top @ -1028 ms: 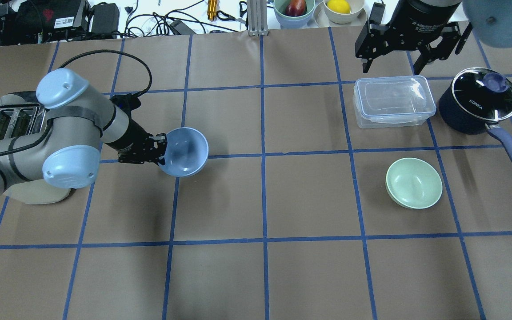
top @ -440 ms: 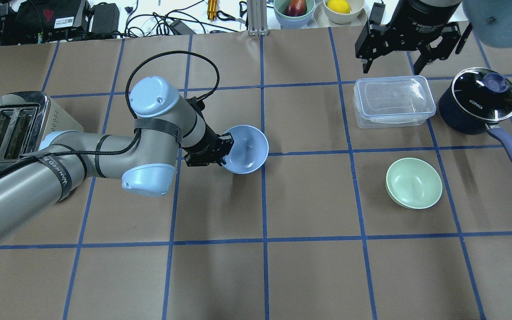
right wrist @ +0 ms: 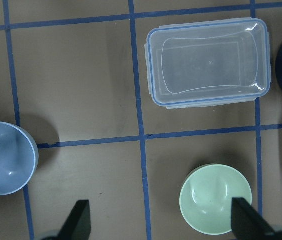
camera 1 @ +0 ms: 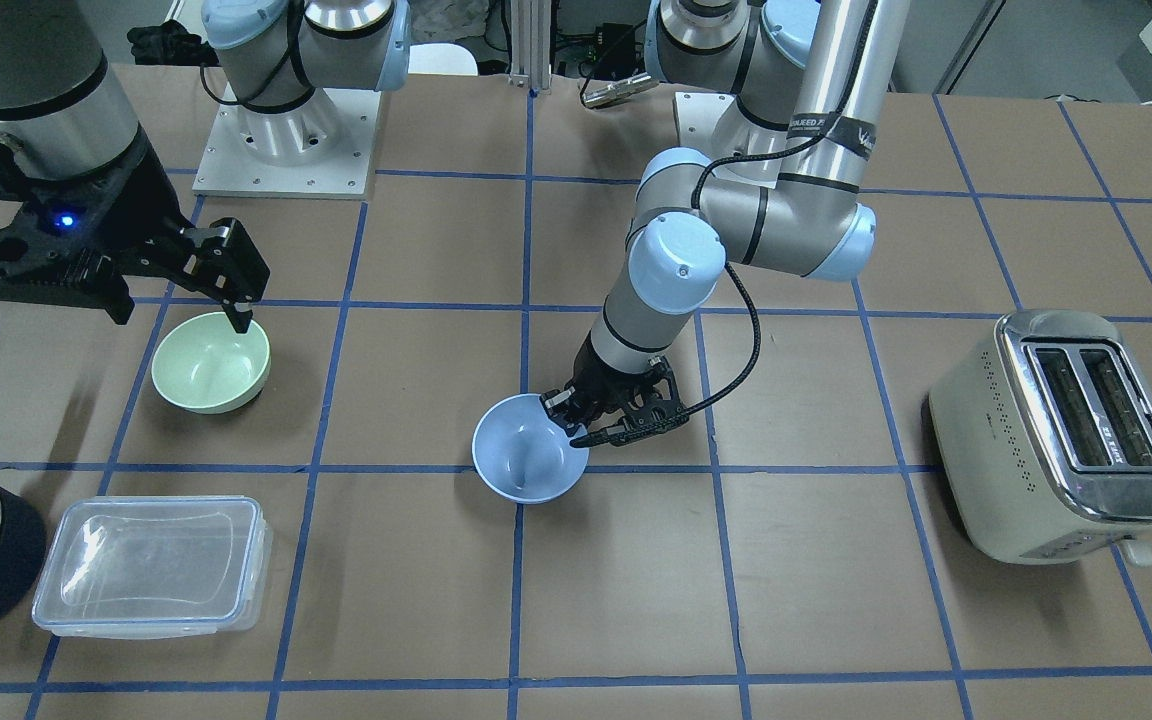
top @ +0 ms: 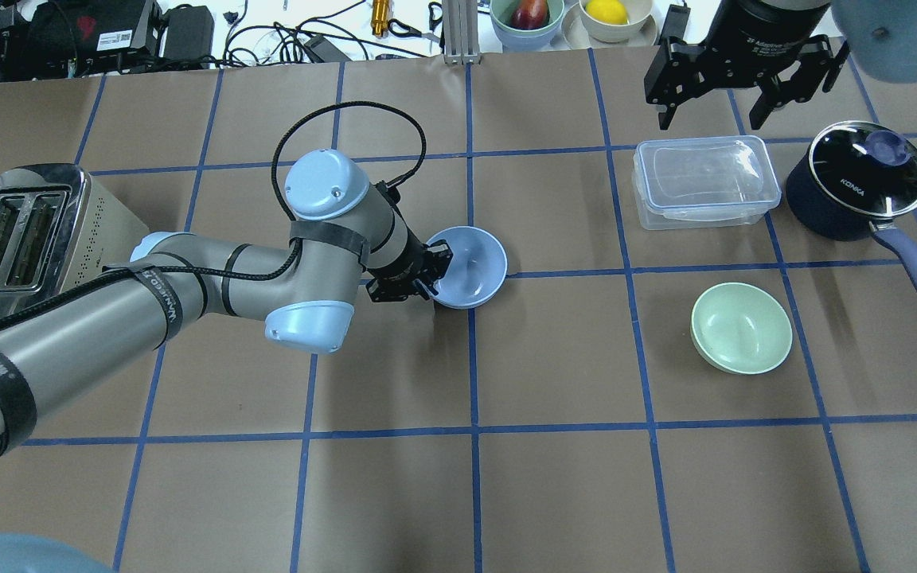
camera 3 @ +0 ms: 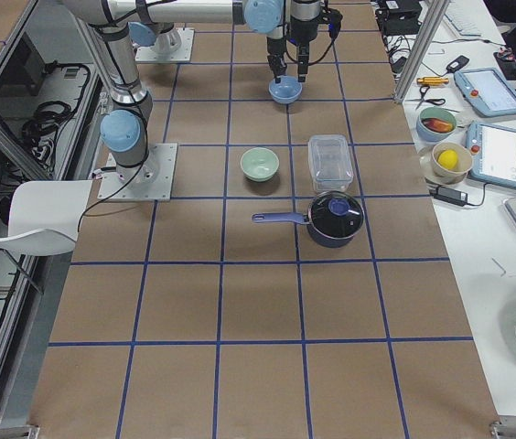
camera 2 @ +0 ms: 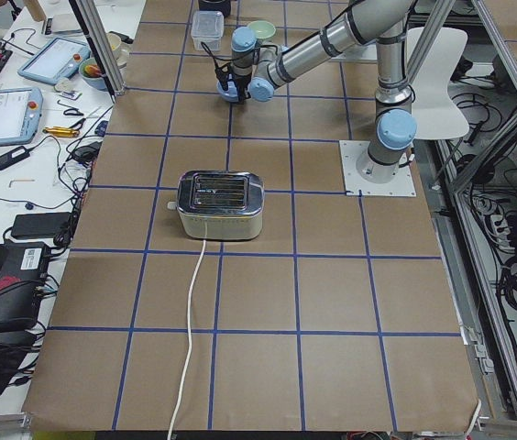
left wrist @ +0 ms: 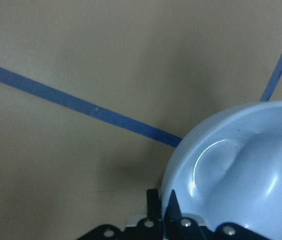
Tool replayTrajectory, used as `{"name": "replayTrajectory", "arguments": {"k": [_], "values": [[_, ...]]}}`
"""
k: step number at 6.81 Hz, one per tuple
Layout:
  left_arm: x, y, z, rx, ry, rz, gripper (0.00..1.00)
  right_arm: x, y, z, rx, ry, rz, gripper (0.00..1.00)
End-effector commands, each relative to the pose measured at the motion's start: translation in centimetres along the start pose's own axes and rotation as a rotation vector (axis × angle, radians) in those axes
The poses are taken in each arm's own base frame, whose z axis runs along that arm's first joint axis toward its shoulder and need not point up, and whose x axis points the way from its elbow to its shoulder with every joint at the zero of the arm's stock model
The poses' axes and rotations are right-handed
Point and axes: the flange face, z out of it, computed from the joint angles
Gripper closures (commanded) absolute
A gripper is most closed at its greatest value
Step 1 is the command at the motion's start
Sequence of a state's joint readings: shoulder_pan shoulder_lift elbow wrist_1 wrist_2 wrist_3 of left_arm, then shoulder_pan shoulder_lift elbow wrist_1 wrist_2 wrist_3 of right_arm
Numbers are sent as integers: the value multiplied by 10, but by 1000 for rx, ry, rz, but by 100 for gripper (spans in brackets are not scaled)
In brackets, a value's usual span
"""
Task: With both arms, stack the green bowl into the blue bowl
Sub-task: 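Carry the light blue bowl with the left gripper to the table center, then release the blue bowl with the left gripper while the right gripper descends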
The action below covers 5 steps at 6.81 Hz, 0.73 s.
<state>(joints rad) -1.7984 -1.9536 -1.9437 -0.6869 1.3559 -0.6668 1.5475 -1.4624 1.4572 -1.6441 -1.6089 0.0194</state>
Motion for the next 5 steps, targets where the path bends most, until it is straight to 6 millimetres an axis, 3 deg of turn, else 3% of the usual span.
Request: {"name": "replayTrajectory", "arguments": {"k": [1,2,3,4,5], "values": [[30,-23,-44,46,32,23,4,3,-6,14,-19,61,-43,0],[17,-41,-64,22,-7,108,2,6,-20,48,-90,78,-43,0],[-24,-68,-87,33,-84,191,1,11,-23,69,-133,76,-60,0],[-63,-87,-111,30,-181,299,0,28,-5,118,-235,67,-52,0],[-96,-91,-144,-20,-244,356,0,47,31,181,-375,37,-33,0]]}}
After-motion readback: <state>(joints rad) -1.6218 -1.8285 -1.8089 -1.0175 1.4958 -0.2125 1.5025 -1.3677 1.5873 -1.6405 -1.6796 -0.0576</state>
